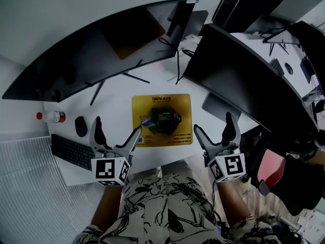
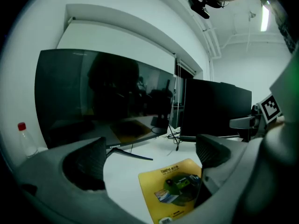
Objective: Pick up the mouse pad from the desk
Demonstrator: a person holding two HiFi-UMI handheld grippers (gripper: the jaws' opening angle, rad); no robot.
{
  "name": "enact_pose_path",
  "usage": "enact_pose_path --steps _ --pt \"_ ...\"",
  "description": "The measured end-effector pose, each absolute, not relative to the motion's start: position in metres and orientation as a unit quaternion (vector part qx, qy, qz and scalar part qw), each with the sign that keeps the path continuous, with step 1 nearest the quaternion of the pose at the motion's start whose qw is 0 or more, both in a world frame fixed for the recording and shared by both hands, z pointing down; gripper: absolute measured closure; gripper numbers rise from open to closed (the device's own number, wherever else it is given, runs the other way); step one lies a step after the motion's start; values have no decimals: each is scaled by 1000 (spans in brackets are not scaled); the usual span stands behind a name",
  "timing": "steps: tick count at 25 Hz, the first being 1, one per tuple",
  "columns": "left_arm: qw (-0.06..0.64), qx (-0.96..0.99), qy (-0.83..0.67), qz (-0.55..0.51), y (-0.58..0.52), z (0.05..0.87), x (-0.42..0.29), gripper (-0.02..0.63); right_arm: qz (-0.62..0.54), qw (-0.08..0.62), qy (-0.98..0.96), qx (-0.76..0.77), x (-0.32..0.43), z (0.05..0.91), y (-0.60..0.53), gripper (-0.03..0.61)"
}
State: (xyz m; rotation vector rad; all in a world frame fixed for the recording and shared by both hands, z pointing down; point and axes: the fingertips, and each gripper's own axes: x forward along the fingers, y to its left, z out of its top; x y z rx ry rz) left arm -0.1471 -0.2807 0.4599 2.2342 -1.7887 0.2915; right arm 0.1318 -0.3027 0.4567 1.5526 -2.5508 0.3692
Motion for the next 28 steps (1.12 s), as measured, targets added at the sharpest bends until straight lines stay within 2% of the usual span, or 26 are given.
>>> enact_pose_path --steps 9,15,22,28 --pt "178 763 -606 140 -289 534 -144 57 162 125 -838 506 125 540 -323 119" --pt "206 758 -598 160 -300 578 -144 74 194 158 -826 506 119 588 -329 135" --pt "262 741 -592 181 -301 634 -142 106 228 177 -820 494 110 634 -333 241" --pt "293 726 -586 209 -300 669 -140 179 260 216 -802 492 111 668 -335 290"
